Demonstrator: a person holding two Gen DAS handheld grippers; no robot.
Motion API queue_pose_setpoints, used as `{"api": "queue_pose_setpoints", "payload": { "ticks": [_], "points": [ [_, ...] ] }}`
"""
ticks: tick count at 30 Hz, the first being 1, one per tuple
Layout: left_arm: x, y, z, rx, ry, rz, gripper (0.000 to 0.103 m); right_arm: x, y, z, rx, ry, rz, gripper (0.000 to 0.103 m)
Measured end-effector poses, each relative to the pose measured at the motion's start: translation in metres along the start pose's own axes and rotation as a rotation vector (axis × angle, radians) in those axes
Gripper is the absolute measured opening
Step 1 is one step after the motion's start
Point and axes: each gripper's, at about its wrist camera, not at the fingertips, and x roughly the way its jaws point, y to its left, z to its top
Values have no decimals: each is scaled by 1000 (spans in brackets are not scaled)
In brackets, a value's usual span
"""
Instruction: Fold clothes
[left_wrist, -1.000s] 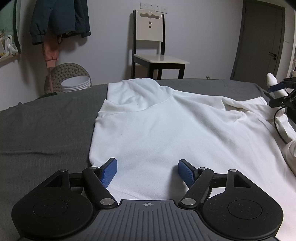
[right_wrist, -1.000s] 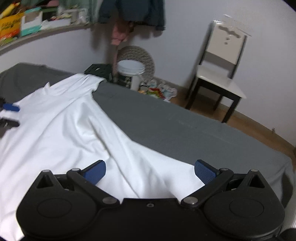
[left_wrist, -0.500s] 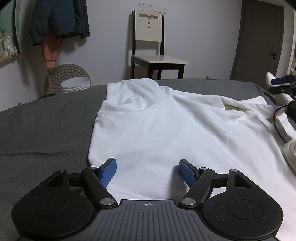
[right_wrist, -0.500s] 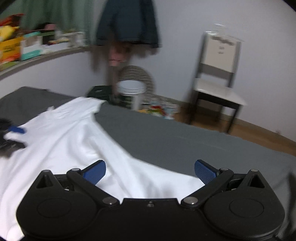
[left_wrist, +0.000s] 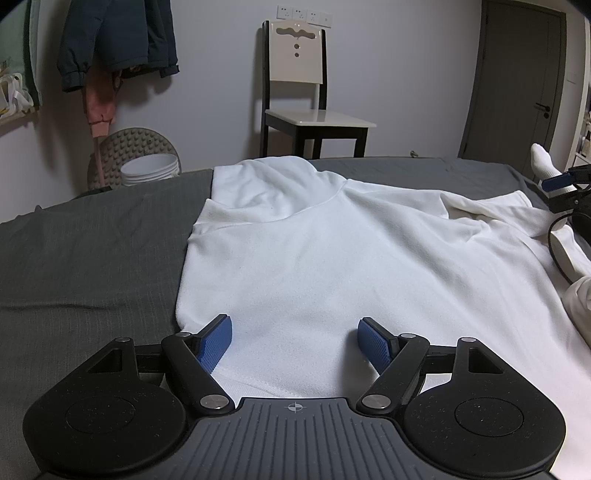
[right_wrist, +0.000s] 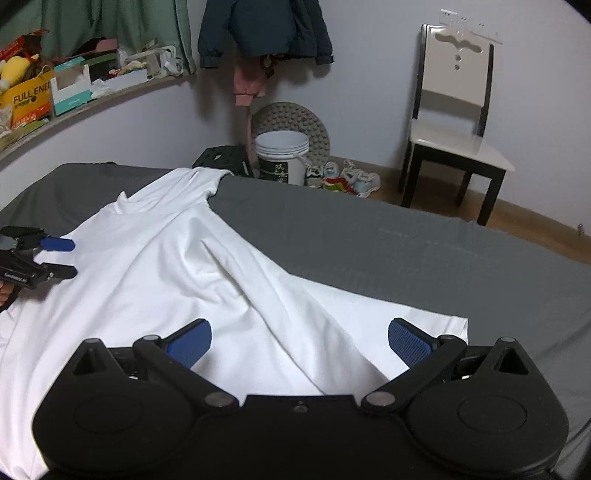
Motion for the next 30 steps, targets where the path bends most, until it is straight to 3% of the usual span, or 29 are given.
{"api": "queue_pose_setpoints", "payload": {
  "ticks": [6,11,16,20,21,23,27,30],
  "points": [
    [0,0,0,2,-1,-2,77,5,-6,-4,-27,69,-39,101],
    [-1,0,0,5,1,-3,77,0,-28,6,-15,94,-60,81],
    [0,1,0,9,3,-8,78,-5,-52,13,-3,113,-43,78],
    [1,0,0,12,2,-8,79,3,-65,12,-8,158,-46,62],
    [1,0,0,13,2,-8,79,6,-66,12,-20,168,-43,53],
    [1,1,0,14,1,-9,79,11,-67,13,-53,177,-13,44],
    [0,1,0,16,2,-9,79,16,-56,12,-165,226,85,44],
    [0,1,0,17,2,-10,80,24,-52,9,-213,297,89,40]
  ]
}}
